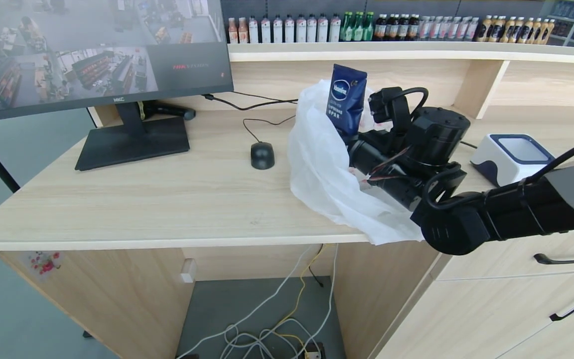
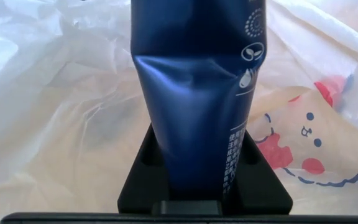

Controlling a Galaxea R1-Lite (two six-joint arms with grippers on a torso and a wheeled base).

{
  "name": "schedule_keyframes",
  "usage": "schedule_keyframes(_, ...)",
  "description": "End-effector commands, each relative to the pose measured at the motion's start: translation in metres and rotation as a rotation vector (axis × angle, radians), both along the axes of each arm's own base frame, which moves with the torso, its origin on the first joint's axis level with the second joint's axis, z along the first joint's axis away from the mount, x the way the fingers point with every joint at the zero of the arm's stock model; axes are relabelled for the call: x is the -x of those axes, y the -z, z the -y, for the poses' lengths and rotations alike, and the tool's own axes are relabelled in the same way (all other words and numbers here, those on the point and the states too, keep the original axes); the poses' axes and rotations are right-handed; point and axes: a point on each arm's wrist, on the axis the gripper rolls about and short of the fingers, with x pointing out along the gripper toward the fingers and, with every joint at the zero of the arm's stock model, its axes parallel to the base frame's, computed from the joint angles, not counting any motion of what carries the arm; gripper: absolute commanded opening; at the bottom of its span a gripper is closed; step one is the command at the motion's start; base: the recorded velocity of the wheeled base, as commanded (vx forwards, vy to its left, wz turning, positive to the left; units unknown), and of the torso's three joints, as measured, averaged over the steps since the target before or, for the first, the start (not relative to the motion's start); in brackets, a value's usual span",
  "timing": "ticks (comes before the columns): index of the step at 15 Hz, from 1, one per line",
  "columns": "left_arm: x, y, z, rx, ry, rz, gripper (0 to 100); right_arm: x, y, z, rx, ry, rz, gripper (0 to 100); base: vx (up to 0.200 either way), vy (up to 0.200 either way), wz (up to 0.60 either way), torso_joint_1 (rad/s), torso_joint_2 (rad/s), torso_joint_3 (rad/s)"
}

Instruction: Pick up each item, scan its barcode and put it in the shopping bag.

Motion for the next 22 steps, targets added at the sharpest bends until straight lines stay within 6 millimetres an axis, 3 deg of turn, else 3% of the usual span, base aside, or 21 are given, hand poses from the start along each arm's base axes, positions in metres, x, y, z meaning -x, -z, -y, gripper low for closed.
schedule_keyframes(1, 0.000, 0.000, 0.000, -0.001, 0.000, 0.001, 100, -0.001, 0.007, -0.001, 0.011, 0.000, -0.017, 0, 0.000, 0.000, 0.00, 0.000, 0.00, 0.000)
schedule_keyframes(12, 0.000, 0.000, 0.000, 0.001, 0.000, 0.001, 100, 0.003, 0.021, 0.002, 0.023, 0.001, -0.042, 0, 0.000, 0.000, 0.00, 0.000, 0.00, 0.000)
schedule_keyframes(22, 0.000, 0.000, 0.000, 0.001, 0.000, 0.001, 100, 0.003, 0.018, 0.001, 0.003, -0.002, -0.041, 0, 0.000, 0.000, 0.00, 0.000, 0.00, 0.000)
